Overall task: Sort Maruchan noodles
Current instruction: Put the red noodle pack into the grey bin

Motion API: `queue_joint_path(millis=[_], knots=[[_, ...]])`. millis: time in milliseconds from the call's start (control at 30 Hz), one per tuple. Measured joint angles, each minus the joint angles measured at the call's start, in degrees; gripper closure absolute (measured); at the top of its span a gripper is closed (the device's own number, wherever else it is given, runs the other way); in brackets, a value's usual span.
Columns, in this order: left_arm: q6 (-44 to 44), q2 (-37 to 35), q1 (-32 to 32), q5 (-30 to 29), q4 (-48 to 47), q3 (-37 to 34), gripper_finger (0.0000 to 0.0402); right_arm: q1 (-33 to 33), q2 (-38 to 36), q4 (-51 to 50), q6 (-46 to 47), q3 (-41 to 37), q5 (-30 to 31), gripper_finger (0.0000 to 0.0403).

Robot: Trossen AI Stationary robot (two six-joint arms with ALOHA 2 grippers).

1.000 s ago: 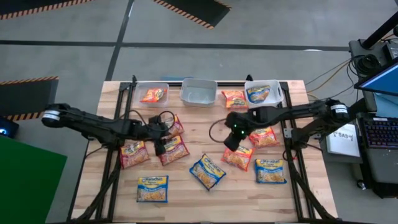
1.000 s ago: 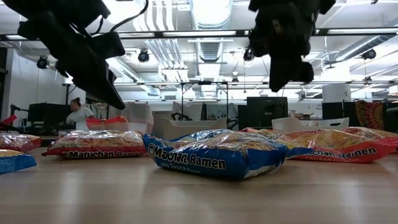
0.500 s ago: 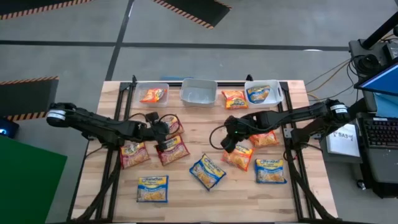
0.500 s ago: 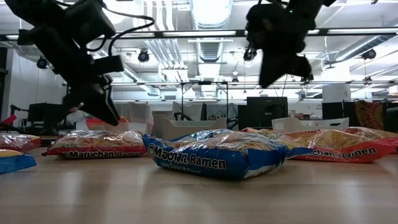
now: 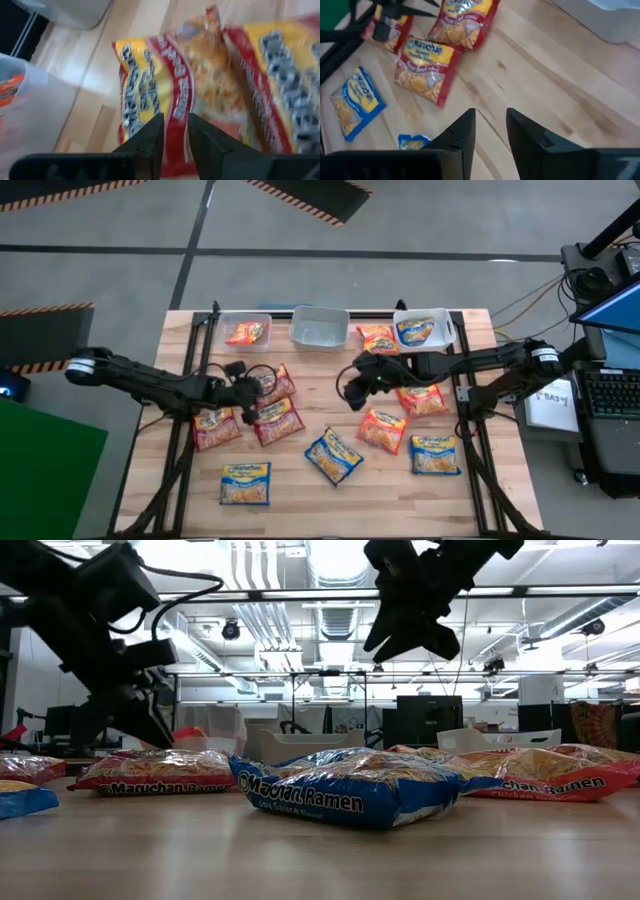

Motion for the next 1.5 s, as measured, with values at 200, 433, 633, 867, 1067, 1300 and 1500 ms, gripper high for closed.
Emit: queue_joint_path(millis=[200, 433, 633, 867, 1067, 1300, 1500], knots=[[-0.53, 2.99, 0.00, 0.04, 10.41, -3.63, 0.0356, -0.02, 0.02, 1.36, 0.08, -0.13, 0.02, 0.0288], [-0.71, 10.69, 0.00, -0.09, 20.64, -4.22, 0.0363, -0.04, 0.02, 1.38, 1.56, -1.04, 1.49, 0.0287], [1.88, 18.94, 0.00, 0.36, 35.70, -4.13, 0.0363, -0.04, 0.02, 4.70, 1.60, -3.06, 1.53, 0.0287], [10.20, 21.20, -0.07, 3.19, 39.75, -0.06, 0.0363, -0.15, 0.02, 6.04, 5.42, -3.85, 4.22, 0.0287], [13.00, 13.91, -0.07, 3.12, 29.03, 0.68, 0.0363, -0.63, 1.67, 7.50, 5.79, -3.87, 4.76, 0.0287], [10.51, 1.81, 0.00, 2.90, 11.79, -0.14, 0.0363, -2.83, 9.35, 16.76, 3.89, -2.95, 3.88, 0.0287], [5.81, -1.63, 0.00, 2.98, 10.49, -3.22, 0.0363, -6.42, 16.78, 17.28, 2.94, 1.66, 0.44, 0.0287]])
